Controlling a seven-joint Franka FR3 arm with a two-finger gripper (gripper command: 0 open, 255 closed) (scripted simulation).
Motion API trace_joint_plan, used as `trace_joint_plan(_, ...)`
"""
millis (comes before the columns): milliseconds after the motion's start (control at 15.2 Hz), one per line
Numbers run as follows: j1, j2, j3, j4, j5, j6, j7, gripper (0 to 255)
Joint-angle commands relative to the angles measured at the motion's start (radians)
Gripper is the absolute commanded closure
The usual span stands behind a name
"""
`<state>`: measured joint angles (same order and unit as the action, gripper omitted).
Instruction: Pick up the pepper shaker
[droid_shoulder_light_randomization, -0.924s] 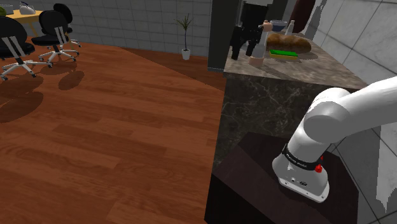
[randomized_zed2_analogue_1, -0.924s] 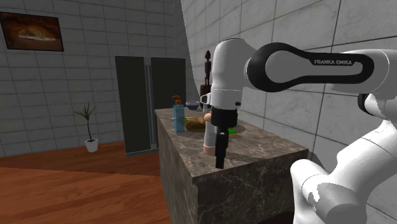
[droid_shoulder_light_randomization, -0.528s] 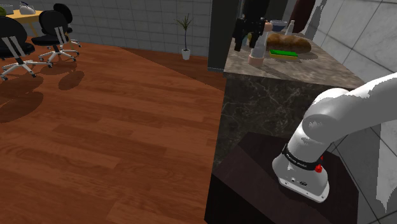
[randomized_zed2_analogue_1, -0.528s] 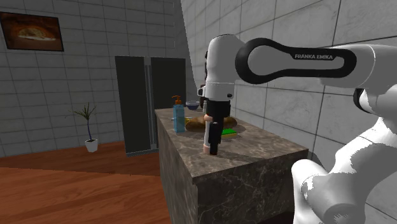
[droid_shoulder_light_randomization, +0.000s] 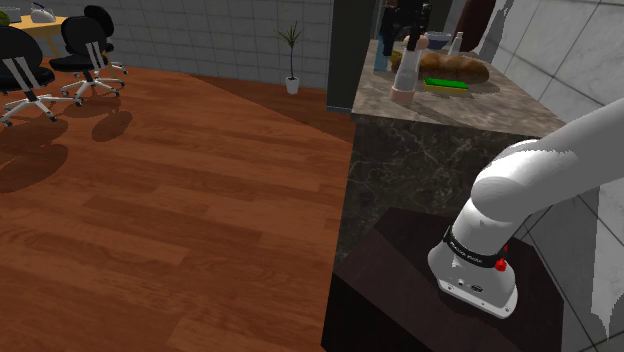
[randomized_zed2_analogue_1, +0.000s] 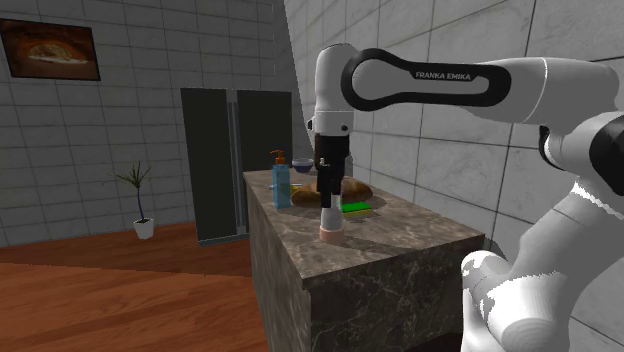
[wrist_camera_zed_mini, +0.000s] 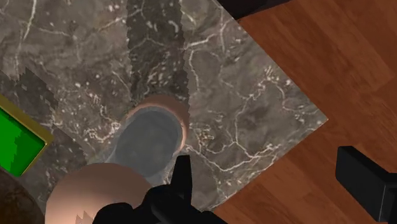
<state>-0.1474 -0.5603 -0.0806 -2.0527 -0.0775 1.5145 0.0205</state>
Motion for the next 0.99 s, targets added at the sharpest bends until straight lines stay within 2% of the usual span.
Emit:
trace_joint_plan(0,-0.016,0.045,-0.018,0.062,-0.025,-0.019,-0.011,0)
trace_joint_plan(462,-0.07,0.204,-0.088,0.302,-0.1,-0.094,-0.07,0)
trace_joint_plan(924,-0.072,0.172,-0.09,0.189,-0.104,-0.014,-0.057,0)
